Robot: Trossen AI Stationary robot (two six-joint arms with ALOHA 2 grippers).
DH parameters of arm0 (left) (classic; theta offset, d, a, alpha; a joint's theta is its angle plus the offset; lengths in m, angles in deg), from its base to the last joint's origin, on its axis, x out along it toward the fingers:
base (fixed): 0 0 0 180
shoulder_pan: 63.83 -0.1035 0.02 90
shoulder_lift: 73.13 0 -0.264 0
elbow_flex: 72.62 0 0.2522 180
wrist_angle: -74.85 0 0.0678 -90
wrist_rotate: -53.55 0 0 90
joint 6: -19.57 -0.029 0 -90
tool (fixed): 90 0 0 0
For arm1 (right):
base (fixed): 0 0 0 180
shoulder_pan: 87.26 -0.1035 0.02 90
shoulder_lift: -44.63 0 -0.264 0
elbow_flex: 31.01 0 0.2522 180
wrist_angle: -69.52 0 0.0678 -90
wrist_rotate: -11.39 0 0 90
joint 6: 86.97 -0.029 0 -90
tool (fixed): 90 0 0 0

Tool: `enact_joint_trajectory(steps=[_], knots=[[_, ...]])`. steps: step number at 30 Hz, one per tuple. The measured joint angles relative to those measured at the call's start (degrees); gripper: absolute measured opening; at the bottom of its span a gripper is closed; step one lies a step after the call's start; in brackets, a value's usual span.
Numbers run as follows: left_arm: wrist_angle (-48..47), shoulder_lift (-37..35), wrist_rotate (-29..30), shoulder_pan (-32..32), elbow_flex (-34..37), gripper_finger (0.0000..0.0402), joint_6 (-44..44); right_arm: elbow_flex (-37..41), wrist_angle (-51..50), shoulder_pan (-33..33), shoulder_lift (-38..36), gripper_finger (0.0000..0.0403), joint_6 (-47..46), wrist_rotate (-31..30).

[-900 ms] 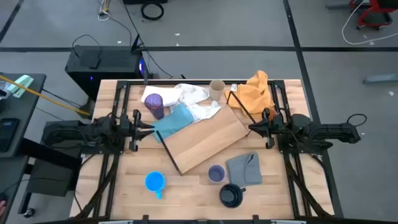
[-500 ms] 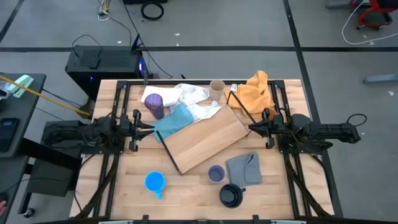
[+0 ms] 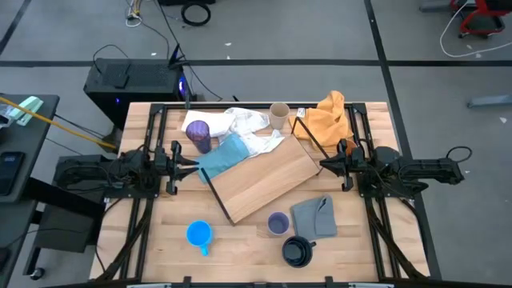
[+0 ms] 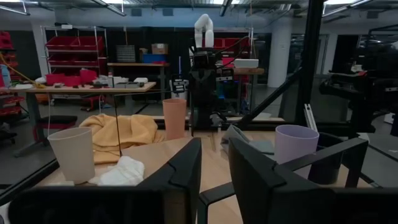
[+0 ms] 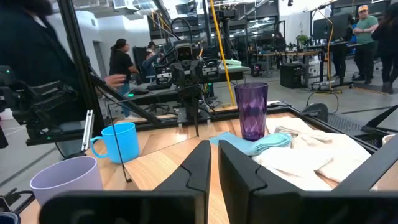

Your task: Stack small to large cups/mugs on shelf

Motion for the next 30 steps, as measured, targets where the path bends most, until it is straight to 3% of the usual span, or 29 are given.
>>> enact_joint_trajectory(steps=[30], knots=[[0.0, 0.0, 0.0, 0.0, 0.0, 0.0081, 0.0, 0.0, 0.0, 0.0, 0.0, 0.0038, 0.0, 0.0]])
